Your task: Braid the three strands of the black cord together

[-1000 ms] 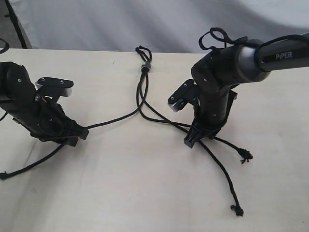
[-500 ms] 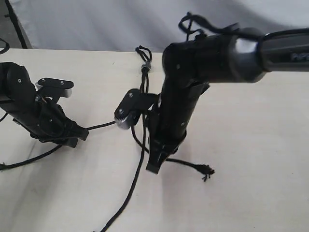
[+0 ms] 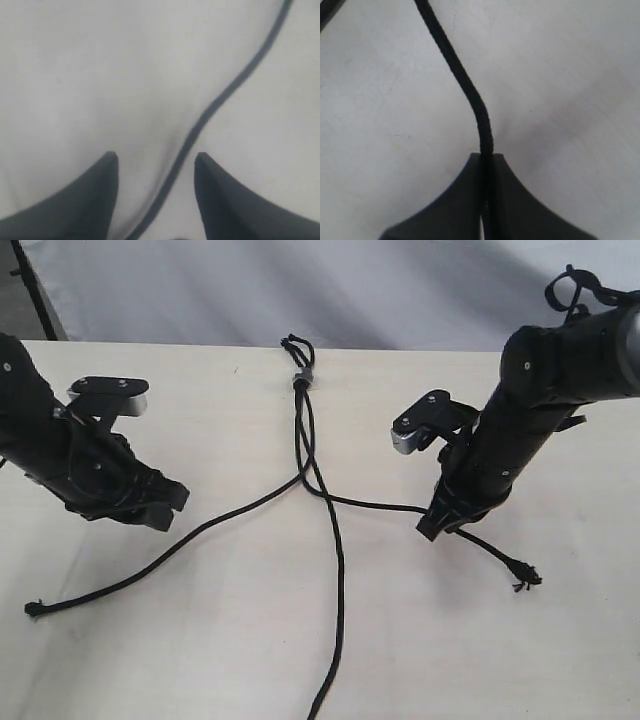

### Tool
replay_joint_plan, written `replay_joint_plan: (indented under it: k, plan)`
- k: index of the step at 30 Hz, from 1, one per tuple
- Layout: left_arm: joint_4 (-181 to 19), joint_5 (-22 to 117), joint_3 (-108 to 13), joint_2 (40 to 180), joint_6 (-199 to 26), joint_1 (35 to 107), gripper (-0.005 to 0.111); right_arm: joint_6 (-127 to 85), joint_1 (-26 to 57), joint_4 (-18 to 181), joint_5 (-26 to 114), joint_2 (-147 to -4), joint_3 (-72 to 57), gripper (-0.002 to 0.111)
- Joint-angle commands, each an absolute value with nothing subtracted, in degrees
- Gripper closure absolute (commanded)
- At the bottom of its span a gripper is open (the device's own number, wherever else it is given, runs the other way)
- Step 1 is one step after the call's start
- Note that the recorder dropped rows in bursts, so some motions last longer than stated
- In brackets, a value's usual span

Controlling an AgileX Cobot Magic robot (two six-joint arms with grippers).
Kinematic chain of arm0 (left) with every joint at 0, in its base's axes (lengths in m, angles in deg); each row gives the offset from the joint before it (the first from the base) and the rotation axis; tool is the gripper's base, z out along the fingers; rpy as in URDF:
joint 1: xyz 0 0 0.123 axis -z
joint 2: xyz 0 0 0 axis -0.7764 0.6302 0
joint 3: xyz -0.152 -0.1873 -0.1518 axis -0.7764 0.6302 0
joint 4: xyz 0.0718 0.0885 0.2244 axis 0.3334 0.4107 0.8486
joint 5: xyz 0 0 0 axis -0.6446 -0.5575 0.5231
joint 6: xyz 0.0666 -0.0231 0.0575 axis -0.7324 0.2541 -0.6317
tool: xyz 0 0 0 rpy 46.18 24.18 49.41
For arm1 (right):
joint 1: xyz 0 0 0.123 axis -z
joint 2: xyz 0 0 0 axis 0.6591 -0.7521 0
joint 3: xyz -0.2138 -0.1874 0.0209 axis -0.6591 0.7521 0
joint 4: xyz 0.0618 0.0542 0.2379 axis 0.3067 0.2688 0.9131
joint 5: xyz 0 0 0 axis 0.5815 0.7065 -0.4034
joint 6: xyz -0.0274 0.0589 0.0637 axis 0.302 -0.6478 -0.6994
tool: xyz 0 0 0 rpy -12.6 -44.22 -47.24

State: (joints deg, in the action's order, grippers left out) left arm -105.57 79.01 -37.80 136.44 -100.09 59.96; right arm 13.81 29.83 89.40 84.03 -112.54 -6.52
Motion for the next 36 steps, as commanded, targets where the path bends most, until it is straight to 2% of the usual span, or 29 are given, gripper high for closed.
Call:
replay_joint_plan:
  k: [1,3,5,10,12,14,16,23,36]
  plan:
    - [-114.92,79.9,-37.76,134.5,-109.75,65.67,0.061,12.68,29.62,88.94,81.78,-113.75,-6.41,0.106]
    - [-118.42,79.9,-38.12,134.79,-110.56,69.88,0.061,12.59,29.62,88.94,80.58,-113.75,-6.41,0.096]
    - [-117.52,79.65,-39.02,135.79,-110.56,74.33,0.06,12.59,29.62,88.94,80.2,-113.75,-6.41,0.08]
    - [-117.26,79.07,-41.82,140.31,-109.8,83.02,0.06,12.86,29.8,88.93,79.99,-113.33,-6.53,0.03]
    - [-117.13,79.07,-43.38,142.61,-109.2,86.31,0.06,12.86,30.46,88.91,79.87,-112.3,-6.53,0.017]
    - [-115.21,79.24,-45.24,144.89,-107.41,88.95,0.06,13.01,31.51,88.91,79.87,-110.45,-6.53,0.009]
    - [-109.27,79.63,-47.21,146.73,-102.19,91.44,0.06,13.01,32.7,89.04,79.87,-108.18,-6.53,0.006]
    - [-90.52,82.1,-52.71,152.19,-81.36,97.11,0.06,12.98,36.63,92.38,79.99,-103.25,-6.53,0.005]
    - [-89.44,84.21,-55.16,157.48,-79.45,99.12,0.061,13.21,36.64,92.99,79.99,-103.16,-6.53,0.005]
